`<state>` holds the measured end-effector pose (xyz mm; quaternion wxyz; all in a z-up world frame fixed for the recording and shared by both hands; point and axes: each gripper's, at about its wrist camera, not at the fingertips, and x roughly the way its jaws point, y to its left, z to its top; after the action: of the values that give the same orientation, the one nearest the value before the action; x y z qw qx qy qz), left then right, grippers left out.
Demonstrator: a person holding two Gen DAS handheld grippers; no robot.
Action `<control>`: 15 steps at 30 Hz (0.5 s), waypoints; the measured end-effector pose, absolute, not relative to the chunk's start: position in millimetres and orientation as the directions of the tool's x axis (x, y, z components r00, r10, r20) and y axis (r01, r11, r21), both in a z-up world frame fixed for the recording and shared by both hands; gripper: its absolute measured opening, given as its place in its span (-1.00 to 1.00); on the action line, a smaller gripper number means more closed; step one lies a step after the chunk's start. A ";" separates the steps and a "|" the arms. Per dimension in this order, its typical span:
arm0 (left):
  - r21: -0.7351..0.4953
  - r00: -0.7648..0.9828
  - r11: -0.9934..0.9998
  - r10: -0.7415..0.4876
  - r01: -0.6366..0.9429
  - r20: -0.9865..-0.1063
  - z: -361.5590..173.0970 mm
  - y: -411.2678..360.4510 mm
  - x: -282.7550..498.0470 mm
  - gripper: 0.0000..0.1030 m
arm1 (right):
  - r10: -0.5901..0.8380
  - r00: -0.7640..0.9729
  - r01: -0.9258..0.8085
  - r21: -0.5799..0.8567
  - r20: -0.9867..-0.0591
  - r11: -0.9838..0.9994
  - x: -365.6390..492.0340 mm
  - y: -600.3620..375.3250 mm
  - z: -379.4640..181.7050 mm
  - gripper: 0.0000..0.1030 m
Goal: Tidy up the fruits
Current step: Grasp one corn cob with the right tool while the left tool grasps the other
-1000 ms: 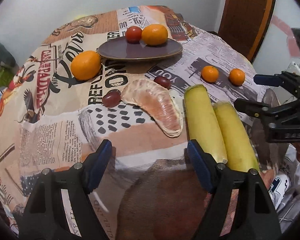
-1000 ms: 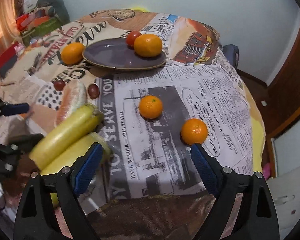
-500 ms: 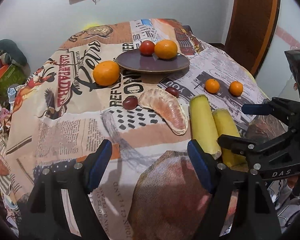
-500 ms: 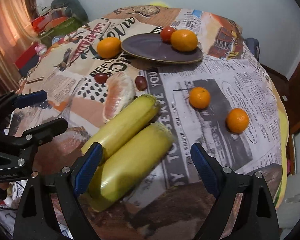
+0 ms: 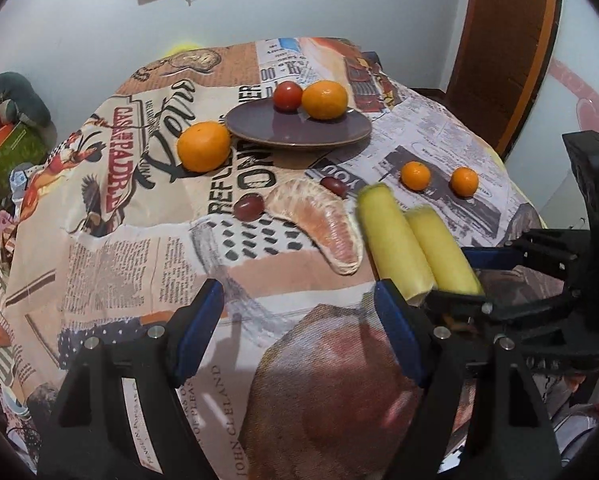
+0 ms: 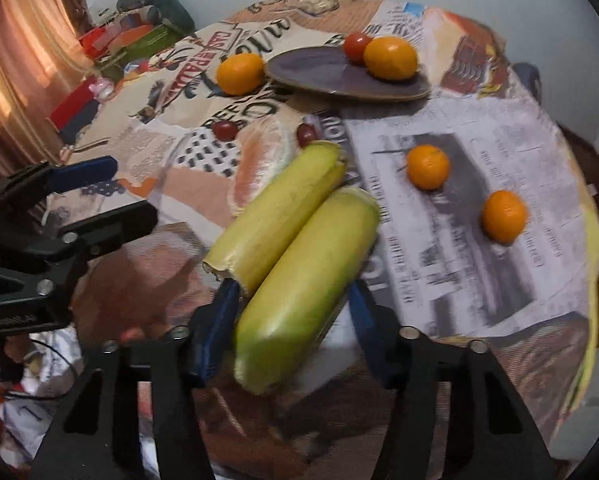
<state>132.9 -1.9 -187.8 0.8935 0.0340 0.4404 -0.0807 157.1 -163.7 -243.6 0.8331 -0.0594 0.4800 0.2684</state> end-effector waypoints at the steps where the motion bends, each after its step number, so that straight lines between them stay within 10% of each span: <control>1: -0.016 0.597 0.984 -0.122 0.179 -0.793 -187.2 -4.7 134.7 0.51 | 0.383 0.404 -0.496 0.153 -0.830 0.855 158.4 -168.6 -242.7 -0.25; 15: -0.084 0.508 0.963 -0.208 0.256 -0.836 -199.3 -63.0 170.7 0.25 | 0.356 0.438 -0.410 0.170 -0.825 0.896 185.2 -219.8 -240.9 -0.33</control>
<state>170.7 -63.0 -199.3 0.8679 0.0253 0.4777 -0.1336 185.2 -219.8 -240.9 0.8474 -0.0278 0.4796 0.2260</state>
